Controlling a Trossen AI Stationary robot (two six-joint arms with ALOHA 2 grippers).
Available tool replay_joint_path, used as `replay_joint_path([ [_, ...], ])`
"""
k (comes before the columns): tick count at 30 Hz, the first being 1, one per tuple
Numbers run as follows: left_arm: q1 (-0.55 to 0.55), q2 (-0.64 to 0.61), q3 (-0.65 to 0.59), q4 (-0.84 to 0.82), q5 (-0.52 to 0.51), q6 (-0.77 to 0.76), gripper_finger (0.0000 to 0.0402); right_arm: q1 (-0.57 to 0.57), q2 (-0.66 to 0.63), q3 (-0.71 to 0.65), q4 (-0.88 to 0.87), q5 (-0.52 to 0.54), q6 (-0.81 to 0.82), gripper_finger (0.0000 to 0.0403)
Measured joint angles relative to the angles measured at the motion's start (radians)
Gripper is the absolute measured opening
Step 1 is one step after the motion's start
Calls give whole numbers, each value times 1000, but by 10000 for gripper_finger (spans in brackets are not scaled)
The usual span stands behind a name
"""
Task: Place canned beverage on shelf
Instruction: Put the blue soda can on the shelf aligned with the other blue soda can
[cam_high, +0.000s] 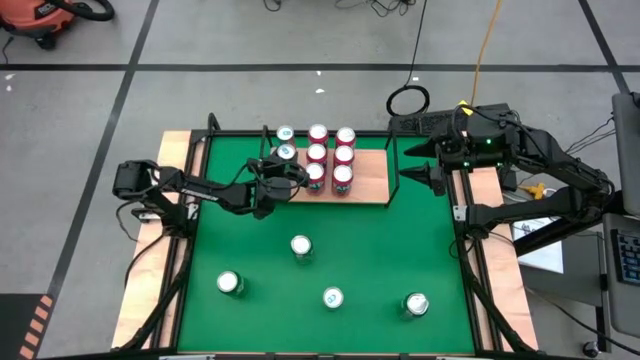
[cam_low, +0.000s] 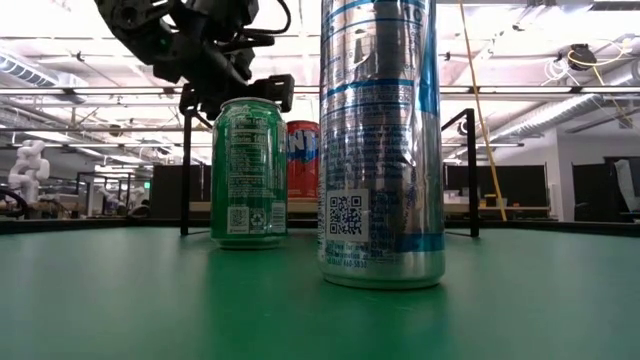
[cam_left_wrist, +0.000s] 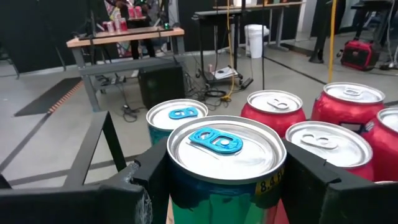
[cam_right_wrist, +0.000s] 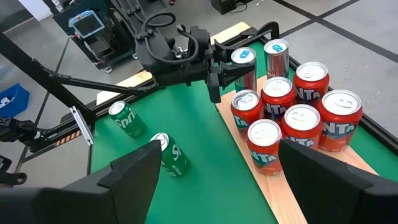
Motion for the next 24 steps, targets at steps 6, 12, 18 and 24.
replay_joint_path([
  [6, 3, 1, 0, -22, 4, 13, 215, 0, 0, 0, 0, 0, 0, 315],
  [12, 11, 1, 1, -94, 6, -3, 215, 0, 0, 0, 0, 0, 0, 315],
  [18, 29, 1, 0, -94, 15, -16, 221, 0, 0, 0, 0, 0, 0, 315],
  [24, 32, 2, -2, -44, 19, -18, 242, 0, 0, 0, 0, 0, 2, 315],
])
